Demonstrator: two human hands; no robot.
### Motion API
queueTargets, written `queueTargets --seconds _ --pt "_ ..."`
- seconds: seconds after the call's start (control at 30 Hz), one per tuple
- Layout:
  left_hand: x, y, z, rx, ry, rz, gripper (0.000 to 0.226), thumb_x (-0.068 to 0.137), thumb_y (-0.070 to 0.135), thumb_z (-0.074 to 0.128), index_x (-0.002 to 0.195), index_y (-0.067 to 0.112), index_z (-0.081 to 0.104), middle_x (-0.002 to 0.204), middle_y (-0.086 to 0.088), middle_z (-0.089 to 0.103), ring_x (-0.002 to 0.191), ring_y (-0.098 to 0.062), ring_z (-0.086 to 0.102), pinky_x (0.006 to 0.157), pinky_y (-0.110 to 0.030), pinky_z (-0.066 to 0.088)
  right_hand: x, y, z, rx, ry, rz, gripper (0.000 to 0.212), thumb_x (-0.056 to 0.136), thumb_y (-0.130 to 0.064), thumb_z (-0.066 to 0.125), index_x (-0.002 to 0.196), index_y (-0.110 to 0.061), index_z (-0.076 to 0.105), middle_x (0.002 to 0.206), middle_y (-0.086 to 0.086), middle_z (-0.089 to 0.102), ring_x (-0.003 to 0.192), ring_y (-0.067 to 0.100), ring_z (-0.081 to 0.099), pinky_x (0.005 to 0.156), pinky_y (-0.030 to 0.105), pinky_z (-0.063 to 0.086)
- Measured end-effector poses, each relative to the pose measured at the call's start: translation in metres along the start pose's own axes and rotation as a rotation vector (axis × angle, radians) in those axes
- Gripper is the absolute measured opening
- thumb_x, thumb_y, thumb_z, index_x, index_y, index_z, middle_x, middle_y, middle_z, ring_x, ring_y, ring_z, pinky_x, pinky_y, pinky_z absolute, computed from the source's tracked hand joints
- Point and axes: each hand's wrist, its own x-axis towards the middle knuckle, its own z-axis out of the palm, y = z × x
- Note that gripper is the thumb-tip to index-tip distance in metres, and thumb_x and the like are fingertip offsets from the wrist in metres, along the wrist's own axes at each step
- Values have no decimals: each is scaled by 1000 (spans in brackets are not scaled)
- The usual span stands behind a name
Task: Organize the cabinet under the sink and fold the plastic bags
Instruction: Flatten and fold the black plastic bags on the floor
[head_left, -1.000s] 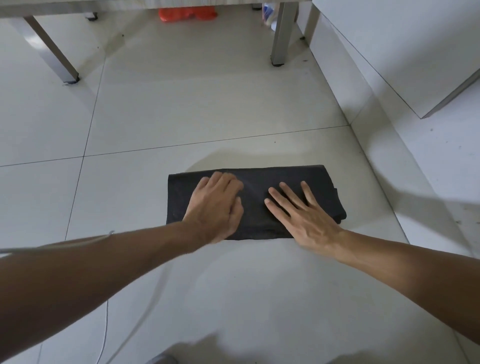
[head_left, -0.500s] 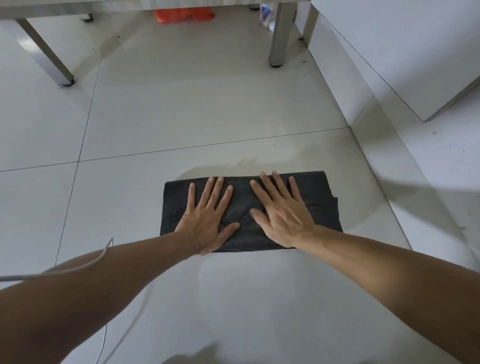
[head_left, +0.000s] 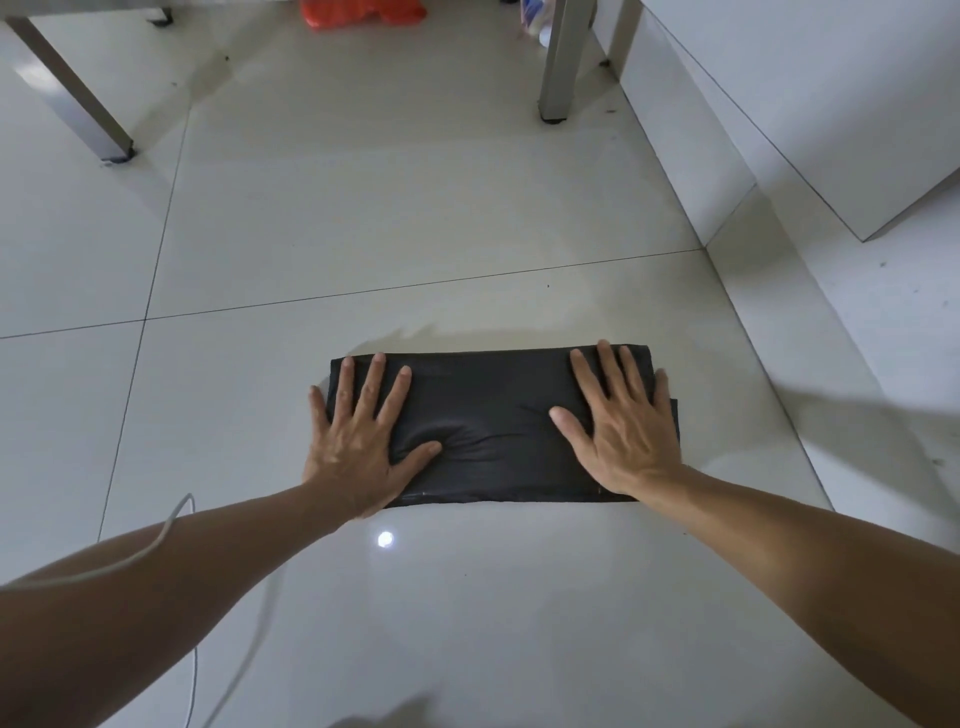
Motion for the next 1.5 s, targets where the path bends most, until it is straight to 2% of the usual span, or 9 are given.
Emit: queueTargets --seconds 0.27,0.47,0.7,0.8,0.97,1.03,1.1,1.13,1.5 --pt "-7 9 -4 -304 77 -361 94 89 70 35 153 11 2 161 -14 -3 147 -35 2 119 -48 6 -14 8 -9 206 88 478 90 88 -67 43 149 -7 17 158 18 14 144 37 17 111 53 25" --pt "0 34 -29 -616 83 -754 71 84 32 69 138 7 30 143 -14 31 130 -34 28 106 -47 29 -5 3 -26 688 33 914 51 92 -29 62 131 -2 42 133 16 44 117 35 49 91 44 46" --pt "-2 27 -32 -742 120 -759 55 86 16 69 131 5 39 137 -16 36 128 -34 33 106 -47 36 -7 14 -33 950 245 862 15 92 -2 51 90 -1 66 84 10 62 75 28 53 65 23 39" --pt "-5 23 -33 -774 128 -747 52 86 15 68 132 5 44 132 -15 40 124 -34 40 104 -45 40 -7 20 -29 1074 184 914 15 84 3 47 87 9 60 80 25 53 78 47 39 64 25 32" --pt "-4 15 -39 -892 142 -800 41 86 14 67 126 9 56 121 -12 56 103 -34 58 92 -44 51 0 22 -42 1206 127 1026 18 83 -8 53 68 1 54 78 29 41 91 9 31 94 48 26" --pt "-4 14 -40 -937 163 -817 43 86 12 67 128 11 56 119 -10 62 104 -32 60 90 -41 52 3 24 -42 1175 110 1029 25 82 -7 52 59 -9 43 67 16 33 90 12 27 75 38 17" --pt "-6 13 -41 -982 186 -836 47 87 8 65 132 14 55 119 -7 63 104 -30 60 90 -39 51 4 24 -40 1071 75 977 20 88 -8 51 71 1 56 75 23 46 110 13 33 71 46 53" --pt "-7 13 -41 -1004 198 -847 48 87 7 64 133 15 54 120 -5 63 104 -29 61 90 -38 51 2 23 -38 1000 53 924 20 92 -10 50 80 2 60 81 22 54 81 16 36 65 37 43" --pt "-17 37 -34 -855 162 -1092 36 98 22 48 129 3 46 130 -16 48 122 -35 43 104 -47 35 -25 0 -29 677 20 840 34 102 -33 39 120 -4 41 107 12 55 92 33 55 79 42 47"
